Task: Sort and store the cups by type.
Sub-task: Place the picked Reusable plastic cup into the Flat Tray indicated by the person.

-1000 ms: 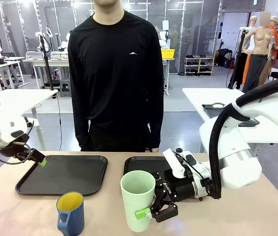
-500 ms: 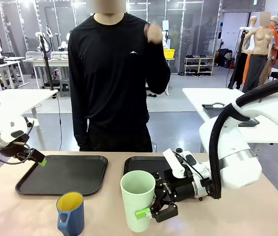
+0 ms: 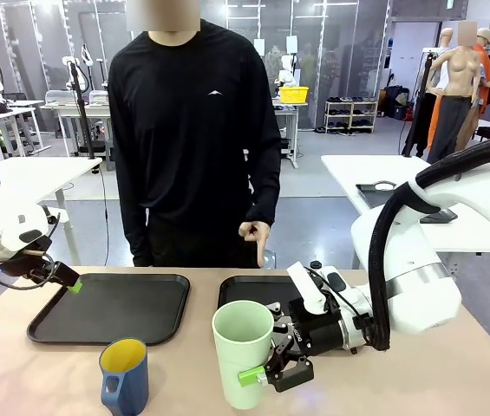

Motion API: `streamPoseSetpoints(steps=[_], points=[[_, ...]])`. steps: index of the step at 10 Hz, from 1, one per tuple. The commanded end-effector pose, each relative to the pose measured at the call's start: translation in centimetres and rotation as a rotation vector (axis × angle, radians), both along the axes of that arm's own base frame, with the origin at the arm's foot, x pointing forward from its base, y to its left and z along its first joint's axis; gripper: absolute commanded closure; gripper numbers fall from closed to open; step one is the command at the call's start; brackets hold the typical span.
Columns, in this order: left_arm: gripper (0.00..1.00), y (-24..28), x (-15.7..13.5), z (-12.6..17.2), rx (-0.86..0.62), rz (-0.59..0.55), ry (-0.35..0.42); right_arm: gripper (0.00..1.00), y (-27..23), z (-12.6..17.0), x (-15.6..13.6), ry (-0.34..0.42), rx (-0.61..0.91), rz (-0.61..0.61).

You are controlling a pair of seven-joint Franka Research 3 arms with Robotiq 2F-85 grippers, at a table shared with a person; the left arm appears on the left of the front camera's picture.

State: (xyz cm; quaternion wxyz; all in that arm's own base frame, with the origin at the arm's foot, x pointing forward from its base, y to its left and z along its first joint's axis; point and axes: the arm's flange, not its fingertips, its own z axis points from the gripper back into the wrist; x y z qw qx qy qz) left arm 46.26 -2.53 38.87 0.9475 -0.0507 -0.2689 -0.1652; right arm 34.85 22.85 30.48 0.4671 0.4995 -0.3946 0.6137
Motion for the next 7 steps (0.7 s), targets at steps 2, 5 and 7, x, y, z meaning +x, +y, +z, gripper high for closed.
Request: streamPoseSetpoints(steps=[2,5,7], points=[[0.0,0.1,0.1,0.1,0.002,0.0,-0.002,0.42,0.2,0.1,0.2,-0.001,0.005,0.003],[0.0,0.1,0.1,0.1,0.002,0.0,-0.002,0.13,-0.4,-0.1,1.0,-0.004,0.002,0.002],[0.0,0.1,0.1,0.1,0.002,0.0,-0.002,0.13,-2.0,0.6,3.5,-0.004,0.032,-0.03]])
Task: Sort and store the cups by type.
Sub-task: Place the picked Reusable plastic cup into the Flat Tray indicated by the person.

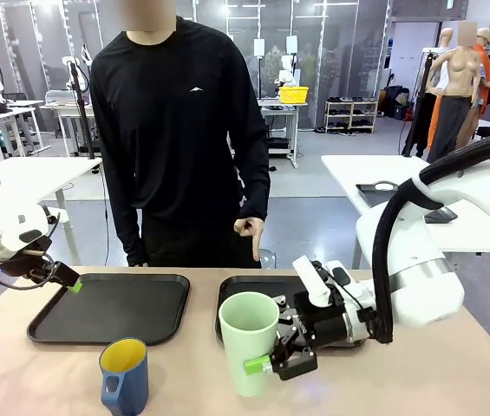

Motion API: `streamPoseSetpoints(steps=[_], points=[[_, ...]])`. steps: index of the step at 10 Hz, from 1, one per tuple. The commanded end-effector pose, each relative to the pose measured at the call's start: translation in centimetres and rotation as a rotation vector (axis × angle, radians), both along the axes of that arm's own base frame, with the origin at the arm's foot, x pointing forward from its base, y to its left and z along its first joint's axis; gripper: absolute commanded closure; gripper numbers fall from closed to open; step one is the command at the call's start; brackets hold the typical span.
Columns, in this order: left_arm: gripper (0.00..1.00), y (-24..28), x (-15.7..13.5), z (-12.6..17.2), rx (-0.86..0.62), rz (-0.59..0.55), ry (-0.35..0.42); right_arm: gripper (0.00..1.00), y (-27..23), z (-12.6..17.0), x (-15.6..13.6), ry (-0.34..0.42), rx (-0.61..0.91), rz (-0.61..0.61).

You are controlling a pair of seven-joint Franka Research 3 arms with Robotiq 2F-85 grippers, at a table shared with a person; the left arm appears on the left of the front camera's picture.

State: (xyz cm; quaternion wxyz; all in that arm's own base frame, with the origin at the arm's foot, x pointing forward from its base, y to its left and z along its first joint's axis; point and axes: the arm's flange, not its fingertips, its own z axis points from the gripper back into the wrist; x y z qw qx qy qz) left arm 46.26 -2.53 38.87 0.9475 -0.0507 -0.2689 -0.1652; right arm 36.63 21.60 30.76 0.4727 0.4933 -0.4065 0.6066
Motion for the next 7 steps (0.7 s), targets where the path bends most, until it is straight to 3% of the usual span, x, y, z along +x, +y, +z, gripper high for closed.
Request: streamPoseSetpoints(steps=[1,7], points=[[0.0,0.1,0.1,0.1,0.002,0.0,-0.002,0.13,-1.3,0.4,2.9,0.003,0.031,-0.022],[0.0,0.1,0.1,0.1,0.002,0.0,-0.002,0.13,-5.1,3.6,12.5,0.018,0.028,-0.161]])
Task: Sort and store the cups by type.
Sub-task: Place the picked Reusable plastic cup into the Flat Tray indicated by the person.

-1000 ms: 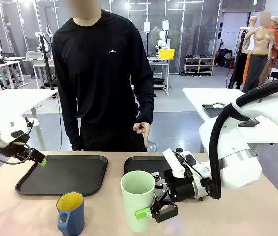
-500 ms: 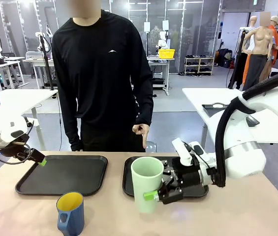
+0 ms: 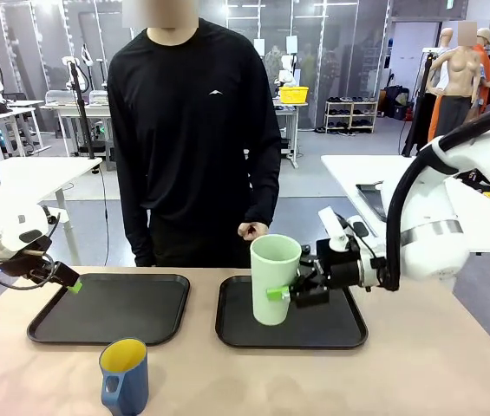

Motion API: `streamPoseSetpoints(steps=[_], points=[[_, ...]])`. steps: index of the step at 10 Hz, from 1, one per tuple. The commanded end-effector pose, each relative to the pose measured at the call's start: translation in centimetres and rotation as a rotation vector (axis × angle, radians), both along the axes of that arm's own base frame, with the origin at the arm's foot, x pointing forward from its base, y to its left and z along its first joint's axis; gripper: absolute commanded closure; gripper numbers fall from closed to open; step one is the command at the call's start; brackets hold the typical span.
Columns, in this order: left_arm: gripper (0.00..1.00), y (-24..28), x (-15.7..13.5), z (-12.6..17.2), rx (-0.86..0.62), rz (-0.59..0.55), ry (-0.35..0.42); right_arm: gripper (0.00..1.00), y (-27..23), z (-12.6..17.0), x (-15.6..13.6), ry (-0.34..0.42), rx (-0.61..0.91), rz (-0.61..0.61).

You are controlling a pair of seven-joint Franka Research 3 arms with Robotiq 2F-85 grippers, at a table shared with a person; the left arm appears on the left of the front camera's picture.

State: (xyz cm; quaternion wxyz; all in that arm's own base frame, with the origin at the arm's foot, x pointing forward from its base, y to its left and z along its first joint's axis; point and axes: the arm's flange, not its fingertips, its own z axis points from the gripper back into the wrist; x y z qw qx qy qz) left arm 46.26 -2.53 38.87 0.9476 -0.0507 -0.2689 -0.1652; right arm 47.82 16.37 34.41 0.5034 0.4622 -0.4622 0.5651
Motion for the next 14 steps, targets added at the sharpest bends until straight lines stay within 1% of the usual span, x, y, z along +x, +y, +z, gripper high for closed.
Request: streamPoseSetpoints(steps=[1,2,4,7,12,14], points=[[0.0,0.1,0.1,0.1,0.002,0.0,-0.002,0.13,-0.3,0.0,2.2,0.05,-0.014,-0.009],[0.0,0.1,0.1,0.1,0.002,0.0,-0.002,0.13,-0.7,-0.1,3.2,0.04,-0.03,-0.03],[0.0,0.1,0.1,0.1,0.002,0.0,-0.002,0.13,-1.3,-0.3,4.6,0.048,-0.017,-0.052],[0.0,0.1,0.1,0.1,0.002,0.0,-0.002,0.13,-1.8,-1.6,6.0,0.034,-0.04,-0.095],[0.0,0.1,0.1,0.1,0.002,0.0,-0.002,0.13,-2.1,-7.6,7.9,0.051,-0.021,-0.148],[0.0,0.1,0.1,0.1,0.002,0.0,-0.002,0.13,-2.1,-9.5,8.4,0.049,-0.012,-0.159]])
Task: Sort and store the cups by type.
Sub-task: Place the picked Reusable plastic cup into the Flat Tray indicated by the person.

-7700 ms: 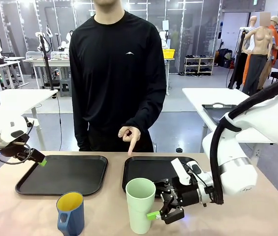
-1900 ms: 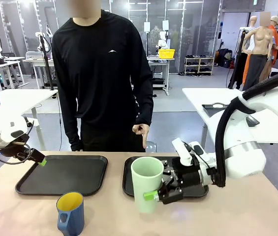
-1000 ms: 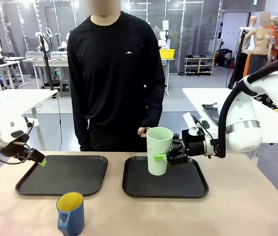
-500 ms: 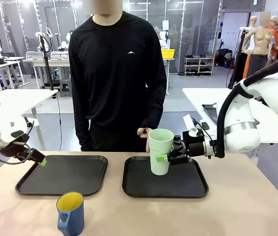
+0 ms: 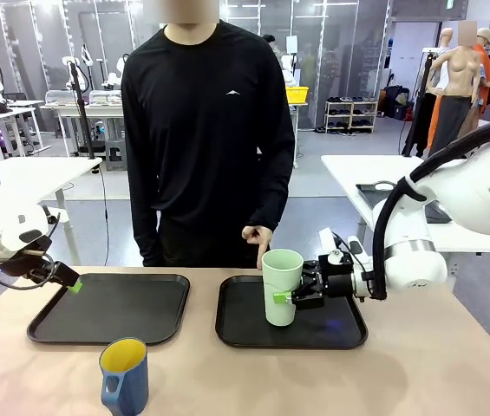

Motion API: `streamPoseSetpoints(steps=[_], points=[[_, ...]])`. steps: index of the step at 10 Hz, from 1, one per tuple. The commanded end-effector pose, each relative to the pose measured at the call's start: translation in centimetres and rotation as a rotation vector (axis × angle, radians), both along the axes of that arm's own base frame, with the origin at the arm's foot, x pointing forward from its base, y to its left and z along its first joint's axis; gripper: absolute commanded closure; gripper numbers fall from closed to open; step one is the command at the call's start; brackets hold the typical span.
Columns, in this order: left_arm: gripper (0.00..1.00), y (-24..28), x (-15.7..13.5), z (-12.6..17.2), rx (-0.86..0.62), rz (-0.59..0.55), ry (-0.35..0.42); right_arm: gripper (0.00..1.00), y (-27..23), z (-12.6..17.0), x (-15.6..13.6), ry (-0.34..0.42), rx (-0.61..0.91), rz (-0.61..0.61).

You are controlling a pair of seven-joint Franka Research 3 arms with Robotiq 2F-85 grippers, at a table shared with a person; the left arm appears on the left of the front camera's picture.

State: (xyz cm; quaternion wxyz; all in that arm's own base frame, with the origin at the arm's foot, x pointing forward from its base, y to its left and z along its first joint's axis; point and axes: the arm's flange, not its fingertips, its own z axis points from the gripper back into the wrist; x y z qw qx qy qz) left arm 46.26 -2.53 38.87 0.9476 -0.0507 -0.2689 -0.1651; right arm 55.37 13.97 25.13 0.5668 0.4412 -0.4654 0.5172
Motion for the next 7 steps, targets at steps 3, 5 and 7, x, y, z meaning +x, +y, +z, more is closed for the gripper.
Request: streamPoseSetpoints(steps=[3,5,7], points=[[0.0,0.1,0.1,0.1,0.002,0.0,-0.002,0.13,0.5,-1.7,1.2,-0.015,-0.015,-0.019],[0.0,0.1,0.1,0.1,0.002,0.0,-0.002,0.13,0.4,-2.1,1.1,-0.001,-0.014,-0.038],[0.0,0.1,0.1,0.1,0.002,0.0,-0.002,0.0,0.1,-2.2,1.0,0.009,-0.02,-0.041]])
